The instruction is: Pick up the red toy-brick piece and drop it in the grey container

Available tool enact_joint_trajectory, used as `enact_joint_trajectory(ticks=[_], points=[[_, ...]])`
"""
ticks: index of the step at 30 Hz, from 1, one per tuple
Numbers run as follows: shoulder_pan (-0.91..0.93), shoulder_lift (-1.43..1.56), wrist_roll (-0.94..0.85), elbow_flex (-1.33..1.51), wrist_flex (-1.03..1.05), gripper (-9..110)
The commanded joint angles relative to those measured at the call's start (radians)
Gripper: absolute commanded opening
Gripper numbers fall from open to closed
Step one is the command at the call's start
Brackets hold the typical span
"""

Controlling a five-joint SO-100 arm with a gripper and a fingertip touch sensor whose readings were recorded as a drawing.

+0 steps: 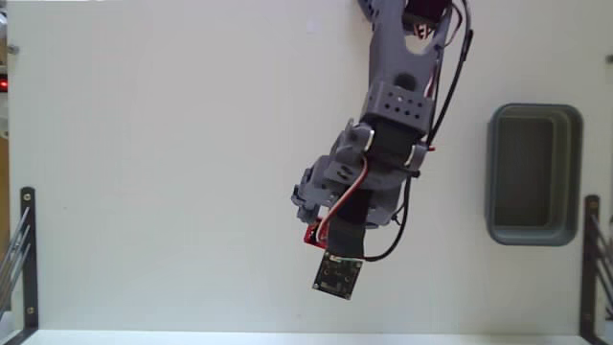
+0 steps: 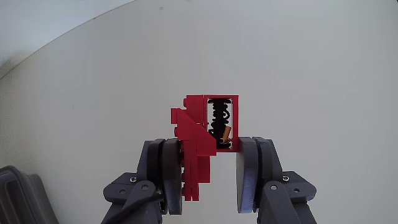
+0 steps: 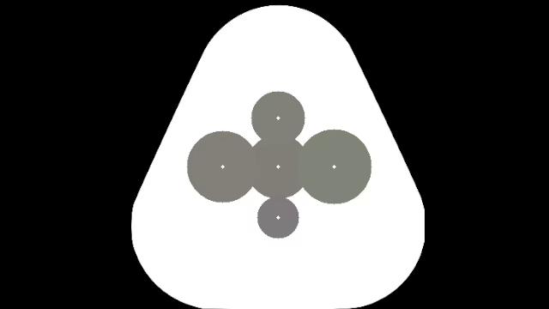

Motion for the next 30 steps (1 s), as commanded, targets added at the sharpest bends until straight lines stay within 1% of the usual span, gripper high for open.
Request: enact_joint_trajectory(ticks=[1, 14, 30], points=[[0.015, 0.015, 0.005, -0.036, 0.013, 42], [-0.05, 0.014, 0.005, -0.037, 0.013, 42], [-0.243, 0.011, 0.005, -0.041, 0.014, 42]])
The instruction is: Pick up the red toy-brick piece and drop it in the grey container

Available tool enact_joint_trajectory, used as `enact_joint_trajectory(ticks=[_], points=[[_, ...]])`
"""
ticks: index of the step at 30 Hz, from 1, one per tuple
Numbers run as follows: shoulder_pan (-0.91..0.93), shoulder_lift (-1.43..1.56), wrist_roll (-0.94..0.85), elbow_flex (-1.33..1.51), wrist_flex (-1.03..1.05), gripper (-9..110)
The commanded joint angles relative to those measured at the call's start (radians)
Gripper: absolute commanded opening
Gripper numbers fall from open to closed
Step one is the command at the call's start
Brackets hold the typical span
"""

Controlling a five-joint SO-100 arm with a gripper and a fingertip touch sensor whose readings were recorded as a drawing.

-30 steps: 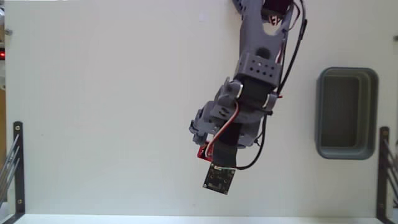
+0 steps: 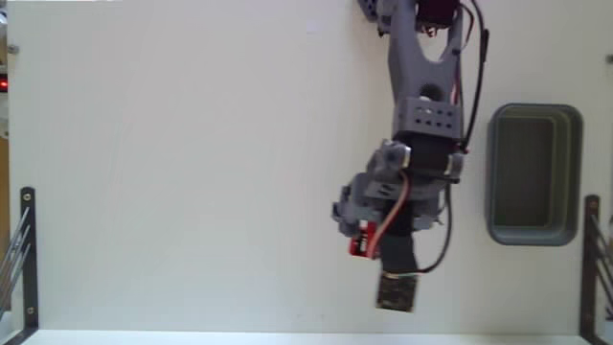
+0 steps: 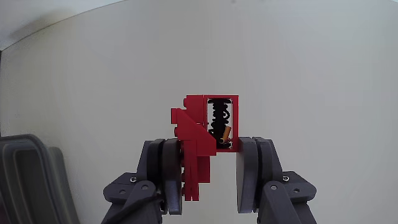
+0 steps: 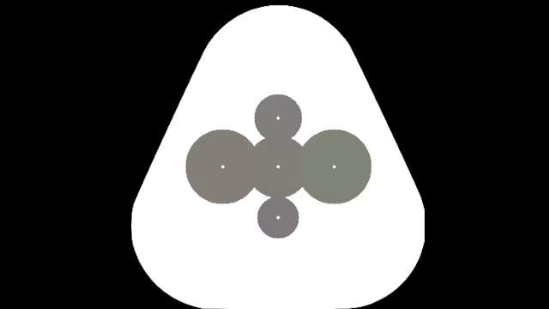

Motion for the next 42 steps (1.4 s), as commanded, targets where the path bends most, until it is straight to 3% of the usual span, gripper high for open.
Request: enact_joint_trajectory(ticks=[1, 42], points=[[-0.048, 0.034, 0.003, -0.035, 0.012, 42], [-0.645, 0.023, 0.003, -0.046, 0.014, 42]])
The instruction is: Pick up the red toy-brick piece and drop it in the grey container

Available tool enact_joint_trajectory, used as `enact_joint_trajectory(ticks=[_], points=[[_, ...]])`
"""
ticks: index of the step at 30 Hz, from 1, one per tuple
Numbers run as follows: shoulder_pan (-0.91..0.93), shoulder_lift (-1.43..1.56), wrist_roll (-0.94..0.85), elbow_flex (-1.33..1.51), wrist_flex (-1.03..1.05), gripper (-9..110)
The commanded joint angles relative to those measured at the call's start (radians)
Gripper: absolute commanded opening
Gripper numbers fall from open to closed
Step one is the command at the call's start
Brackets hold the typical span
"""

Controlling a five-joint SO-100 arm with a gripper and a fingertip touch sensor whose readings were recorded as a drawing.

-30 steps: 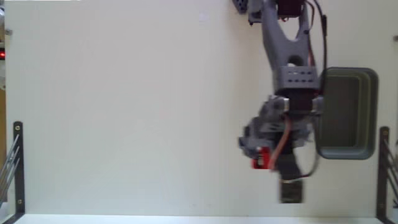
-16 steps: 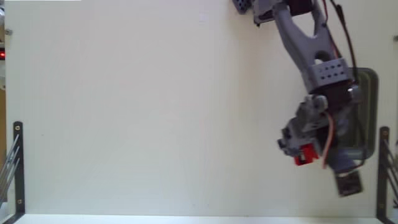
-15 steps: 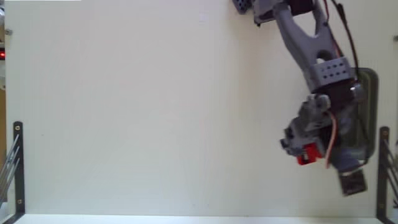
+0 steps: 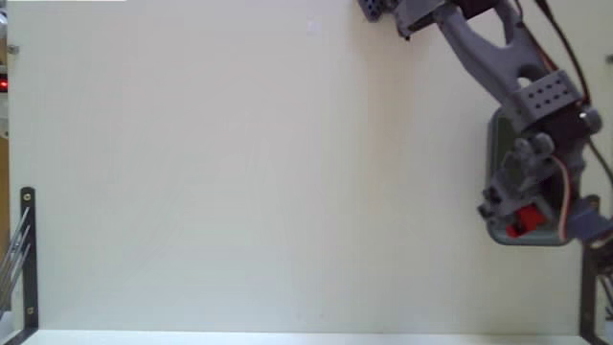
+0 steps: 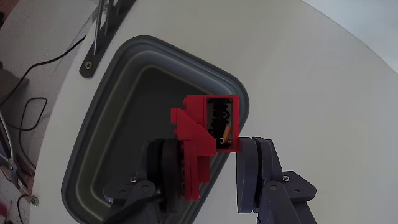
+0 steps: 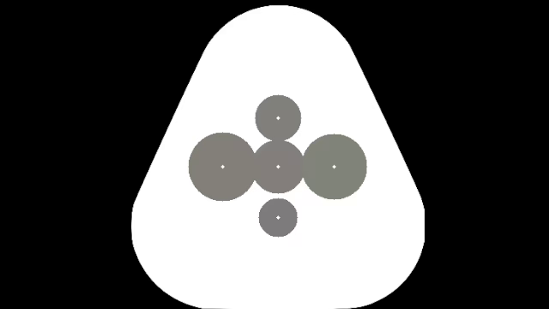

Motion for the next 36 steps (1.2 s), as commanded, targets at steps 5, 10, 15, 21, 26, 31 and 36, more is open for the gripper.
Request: enact_joint_trajectory(ticks=[5, 10, 15, 21, 26, 31, 36], points=[[-0.086, 0.023, 0.003, -0.047, 0.015, 42], [-0.117, 0.022, 0.003, -0.048, 0.015, 42], [-0.13, 0.022, 0.003, -0.048, 0.015, 42], [-0.131, 0.022, 0.003, -0.048, 0.015, 42], [-0.131, 0.022, 0.003, -0.048, 0.015, 42], [-0.131, 0.022, 0.003, -0.048, 0.015, 110], [-0.131, 0.022, 0.003, -0.048, 0.015, 110]])
